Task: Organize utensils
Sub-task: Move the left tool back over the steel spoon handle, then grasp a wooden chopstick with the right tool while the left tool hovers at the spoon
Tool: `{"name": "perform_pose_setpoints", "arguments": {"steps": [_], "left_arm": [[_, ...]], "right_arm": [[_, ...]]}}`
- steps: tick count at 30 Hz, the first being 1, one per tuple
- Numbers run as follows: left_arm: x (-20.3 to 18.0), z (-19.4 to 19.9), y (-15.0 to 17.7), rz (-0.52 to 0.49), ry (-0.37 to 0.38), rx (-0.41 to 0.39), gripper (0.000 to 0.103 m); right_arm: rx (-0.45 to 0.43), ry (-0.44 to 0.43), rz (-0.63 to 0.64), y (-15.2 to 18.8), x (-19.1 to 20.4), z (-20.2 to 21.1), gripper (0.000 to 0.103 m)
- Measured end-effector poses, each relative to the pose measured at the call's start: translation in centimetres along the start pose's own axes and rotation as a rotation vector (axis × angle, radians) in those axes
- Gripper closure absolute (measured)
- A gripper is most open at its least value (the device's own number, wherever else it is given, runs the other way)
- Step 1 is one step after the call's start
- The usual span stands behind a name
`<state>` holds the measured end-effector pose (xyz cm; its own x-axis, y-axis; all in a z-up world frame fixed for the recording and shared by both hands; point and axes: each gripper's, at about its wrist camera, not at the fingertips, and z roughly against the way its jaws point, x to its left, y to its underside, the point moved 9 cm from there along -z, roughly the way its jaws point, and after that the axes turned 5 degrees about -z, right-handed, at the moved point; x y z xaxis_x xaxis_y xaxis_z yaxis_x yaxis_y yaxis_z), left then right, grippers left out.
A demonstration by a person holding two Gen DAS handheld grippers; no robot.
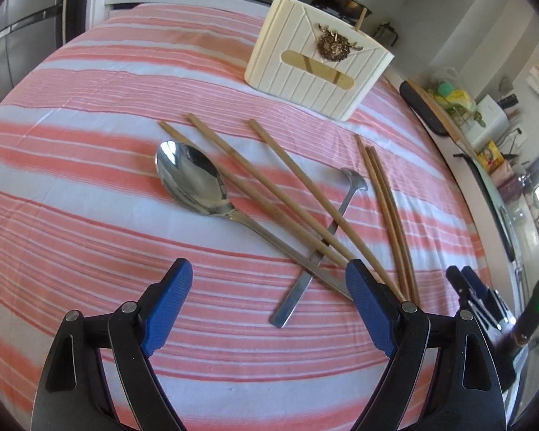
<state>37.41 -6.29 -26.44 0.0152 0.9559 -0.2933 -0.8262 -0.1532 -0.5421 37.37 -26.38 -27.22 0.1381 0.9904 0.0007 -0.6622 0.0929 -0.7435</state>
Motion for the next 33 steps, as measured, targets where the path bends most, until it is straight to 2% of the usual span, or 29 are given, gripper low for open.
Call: {"name": "perform_pose_setpoints", "arguments": {"steps": [3, 6, 10, 20, 25, 28, 31, 33], "left_arm": [[0.4, -1.3, -0.5, 0.002, -0.102, -0.002, 0.015], [0.7, -2.0, -0.7, -0.038, -0.208, -0.023, 0.015], [0.6, -2.4, -0.5, -0.092, -0.281, -0.022, 0.015], [4.2, -0.4, 0.7, -0.165, -0.234, 0.052, 0.013], [6.1, 0.6, 1.0, -0.163, -0.218, 0.052, 0.012], [6.2, 0.7, 1.3, -0.204, -0.224, 0.055, 0.012], [6.2, 0.8, 1.6, -0.233, -0.237, 0.051, 0.012], [6.2, 0.7, 1.7, -0.237, -0.237, 0.045, 0.011]], "right_arm": [[-0.002, -0.005, -0.006, 0.0, 0.0, 0.0, 0.057], [0.001, -0.010, -0.020, 0.0, -0.3, 0.0, 0.057], [-0.003, -0.009, -0.027, 0.0, -0.3, 0.0, 0.057], [-0.002, 0.005, -0.031, 0.0, -0.4, 0.0, 0.057], [0.005, 0.020, -0.018, 0.1, -0.2, -0.2, 0.057], [0.011, 0.026, -0.016, 0.1, -0.2, -0.2, 0.057], [0.037, 0.002, -0.025, 0.2, -0.1, -0.5, 0.057], [0.074, -0.062, -0.051, 0.0, 0.5, -0.4, 0.057]]}}
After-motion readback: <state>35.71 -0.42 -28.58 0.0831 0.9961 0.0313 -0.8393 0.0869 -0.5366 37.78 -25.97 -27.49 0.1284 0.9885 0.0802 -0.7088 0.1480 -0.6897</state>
